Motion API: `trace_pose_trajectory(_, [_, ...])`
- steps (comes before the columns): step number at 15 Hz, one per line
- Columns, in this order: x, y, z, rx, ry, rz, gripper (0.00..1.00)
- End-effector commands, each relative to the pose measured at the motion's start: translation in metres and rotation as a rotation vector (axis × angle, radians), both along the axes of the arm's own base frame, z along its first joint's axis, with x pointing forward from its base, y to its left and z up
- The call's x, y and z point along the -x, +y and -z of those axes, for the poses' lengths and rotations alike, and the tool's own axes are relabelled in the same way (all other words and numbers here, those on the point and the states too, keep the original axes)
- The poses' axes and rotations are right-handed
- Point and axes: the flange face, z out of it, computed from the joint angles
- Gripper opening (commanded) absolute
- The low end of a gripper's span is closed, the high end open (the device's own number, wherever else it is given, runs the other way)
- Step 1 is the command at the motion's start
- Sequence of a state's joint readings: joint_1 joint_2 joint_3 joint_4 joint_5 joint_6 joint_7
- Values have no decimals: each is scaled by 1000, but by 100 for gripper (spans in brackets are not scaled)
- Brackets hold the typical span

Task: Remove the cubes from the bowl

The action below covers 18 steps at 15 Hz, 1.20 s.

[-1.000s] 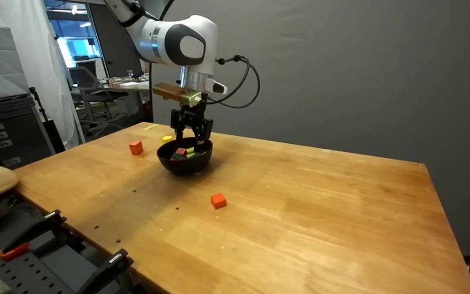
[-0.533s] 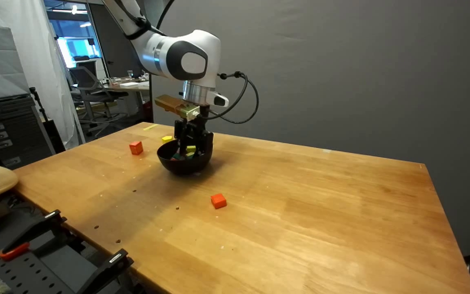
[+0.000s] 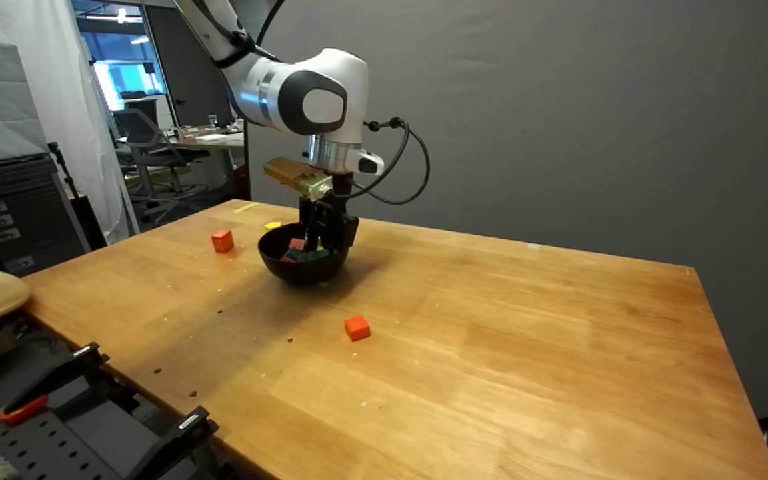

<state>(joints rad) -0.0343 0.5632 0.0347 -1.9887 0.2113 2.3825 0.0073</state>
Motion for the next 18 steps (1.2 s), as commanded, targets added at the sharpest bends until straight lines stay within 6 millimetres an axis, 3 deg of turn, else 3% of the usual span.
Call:
trace_pose_trajectory(1, [-2, -1, -12, 53, -12, 8, 47])
trace_pose_trajectory(2, [-2, 1, -11, 67, -1, -1, 47])
trace_pose_trajectory(7, [-6, 7, -17, 96, 9, -30, 8])
trace_pose_trajectory(9, [-8, 8, -25, 107, -1, -41, 11])
trace_pose_trajectory(11, [-9, 6, -52, 114, -37, -64, 11])
trace_pose_trajectory(13, [-9, 0, -91, 108, -115, -68, 11])
trace_pose_trajectory(16, [-12, -35, -150, 185, -237, -3, 11])
trace_pose_trajectory(18, [-16, -69, -169, 203, -257, 56, 12])
